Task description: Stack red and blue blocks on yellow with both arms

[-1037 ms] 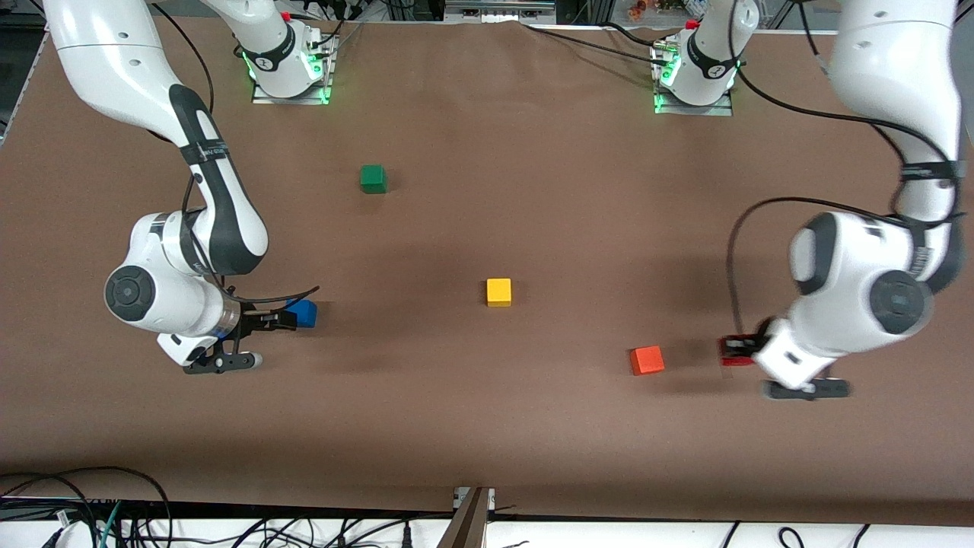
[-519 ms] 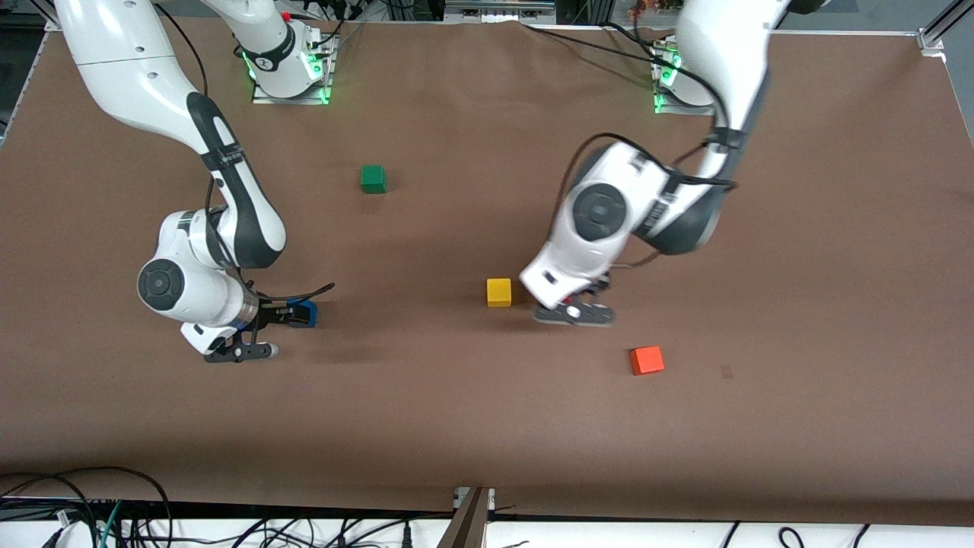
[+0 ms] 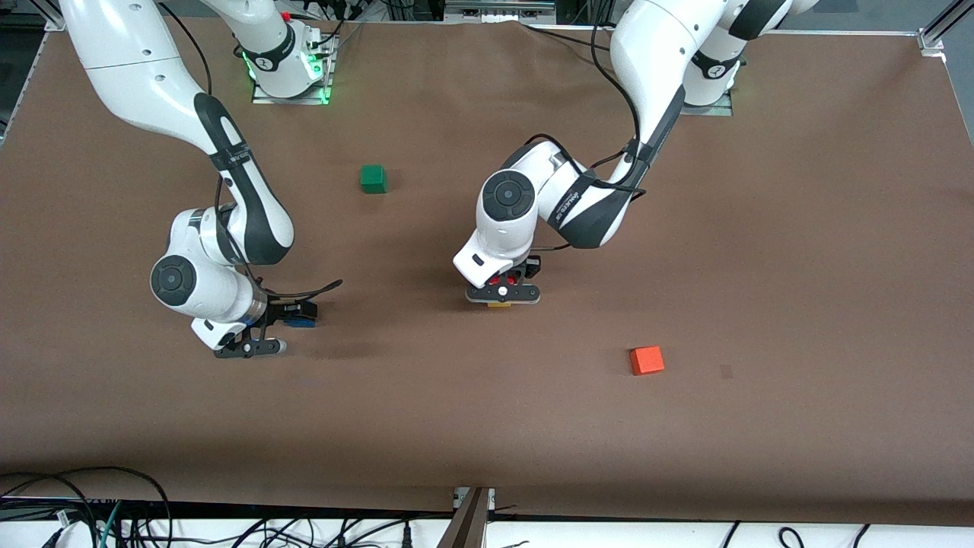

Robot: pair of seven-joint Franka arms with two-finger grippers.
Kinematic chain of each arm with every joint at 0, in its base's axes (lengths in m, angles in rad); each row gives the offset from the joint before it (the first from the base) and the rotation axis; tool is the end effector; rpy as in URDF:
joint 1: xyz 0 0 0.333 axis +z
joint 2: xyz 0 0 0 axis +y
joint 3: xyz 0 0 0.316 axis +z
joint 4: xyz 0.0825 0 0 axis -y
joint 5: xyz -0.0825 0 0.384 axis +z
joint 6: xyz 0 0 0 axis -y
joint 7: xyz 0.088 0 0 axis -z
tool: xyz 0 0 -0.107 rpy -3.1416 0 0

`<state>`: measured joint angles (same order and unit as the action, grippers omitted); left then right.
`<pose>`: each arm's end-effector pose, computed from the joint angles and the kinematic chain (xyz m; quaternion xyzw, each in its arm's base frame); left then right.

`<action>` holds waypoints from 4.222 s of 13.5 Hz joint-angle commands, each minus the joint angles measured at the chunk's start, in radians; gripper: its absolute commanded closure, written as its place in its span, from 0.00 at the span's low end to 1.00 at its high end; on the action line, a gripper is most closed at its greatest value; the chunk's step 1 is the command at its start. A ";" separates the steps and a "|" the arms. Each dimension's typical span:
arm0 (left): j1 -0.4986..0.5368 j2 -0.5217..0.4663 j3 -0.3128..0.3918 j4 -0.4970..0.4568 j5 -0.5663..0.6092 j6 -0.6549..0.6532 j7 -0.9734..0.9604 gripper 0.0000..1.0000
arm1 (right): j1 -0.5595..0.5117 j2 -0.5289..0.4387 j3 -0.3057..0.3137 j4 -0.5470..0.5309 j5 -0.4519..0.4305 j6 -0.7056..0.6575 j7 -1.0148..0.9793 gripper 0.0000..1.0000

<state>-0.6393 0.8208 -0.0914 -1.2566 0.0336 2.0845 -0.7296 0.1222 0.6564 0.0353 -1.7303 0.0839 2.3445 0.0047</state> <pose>0.5728 -0.4875 0.2691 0.9998 0.0059 -0.0086 0.0173 0.6568 0.1036 0.1995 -0.9980 -0.0429 0.0243 0.0384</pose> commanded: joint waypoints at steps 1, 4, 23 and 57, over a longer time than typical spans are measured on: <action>-0.014 0.027 0.016 0.043 0.003 0.020 -0.017 0.75 | -0.003 -0.027 0.005 -0.072 0.020 0.059 0.006 0.15; -0.023 0.049 0.016 0.043 0.003 0.071 -0.060 0.75 | -0.003 -0.030 0.005 -0.072 0.020 0.061 0.000 0.44; -0.022 0.044 0.027 0.036 0.022 0.045 -0.051 0.74 | 0.088 -0.066 0.005 0.359 0.019 -0.456 0.136 0.61; 0.652 -0.359 0.025 0.218 0.016 -0.676 0.691 0.00 | 0.643 0.149 -0.009 0.580 -0.130 -0.223 1.041 0.59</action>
<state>-0.0010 0.4985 -0.0587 -1.0004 0.0419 1.4581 -0.0621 0.7501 0.7529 0.0377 -1.2206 -0.0147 2.1144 1.0225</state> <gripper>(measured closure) 0.000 0.449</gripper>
